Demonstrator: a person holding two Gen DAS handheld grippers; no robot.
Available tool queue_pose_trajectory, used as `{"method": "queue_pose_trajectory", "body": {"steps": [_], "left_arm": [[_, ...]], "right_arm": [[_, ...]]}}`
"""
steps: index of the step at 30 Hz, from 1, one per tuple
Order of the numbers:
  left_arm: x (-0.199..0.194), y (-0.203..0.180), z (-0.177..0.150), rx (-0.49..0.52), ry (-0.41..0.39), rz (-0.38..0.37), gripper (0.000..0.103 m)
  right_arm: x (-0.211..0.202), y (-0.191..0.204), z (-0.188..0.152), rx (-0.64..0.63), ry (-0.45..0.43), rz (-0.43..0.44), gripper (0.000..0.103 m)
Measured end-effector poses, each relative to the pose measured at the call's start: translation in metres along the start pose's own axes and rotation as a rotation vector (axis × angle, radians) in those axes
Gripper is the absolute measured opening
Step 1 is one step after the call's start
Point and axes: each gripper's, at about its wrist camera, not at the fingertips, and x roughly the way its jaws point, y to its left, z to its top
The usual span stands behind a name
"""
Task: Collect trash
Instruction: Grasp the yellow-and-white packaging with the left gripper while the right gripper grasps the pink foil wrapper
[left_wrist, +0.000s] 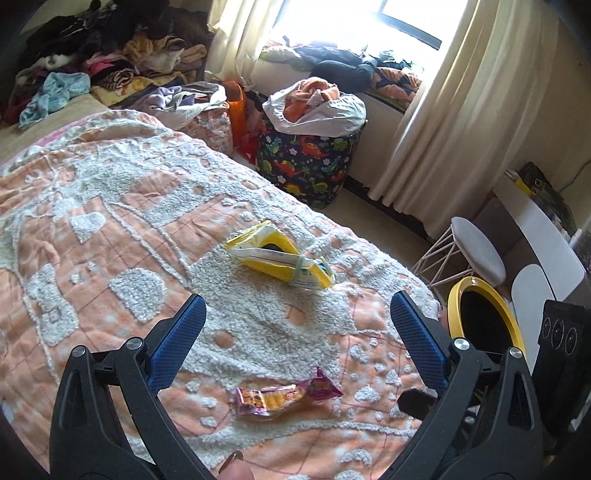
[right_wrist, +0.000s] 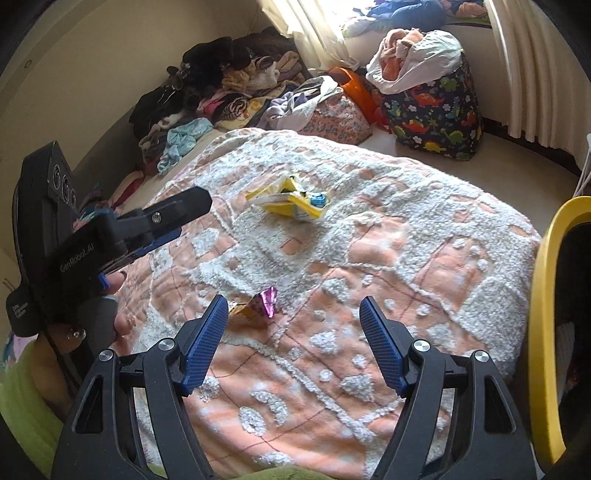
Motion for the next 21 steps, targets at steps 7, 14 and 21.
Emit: {"method": "queue_pose_trajectory", "body": {"steps": [7, 14, 21], "left_arm": [[0.010, 0.028, 0.005, -0.086, 0.020, -0.015, 0.091], [0.035, 0.038, 0.014, -0.130, 0.065, -0.055, 0.083], [0.076, 0.039, 0.020, -0.207, 0.152, -0.119, 0.076]], "right_arm": [[0.039, 0.016, 0.001, -0.021, 0.077, 0.058, 0.060], [0.074, 0.012, 0.003, 0.013, 0.159, 0.089, 0.042], [0.072, 0.006, -0.001, 0.034, 0.163, 0.119, 0.025]]}}
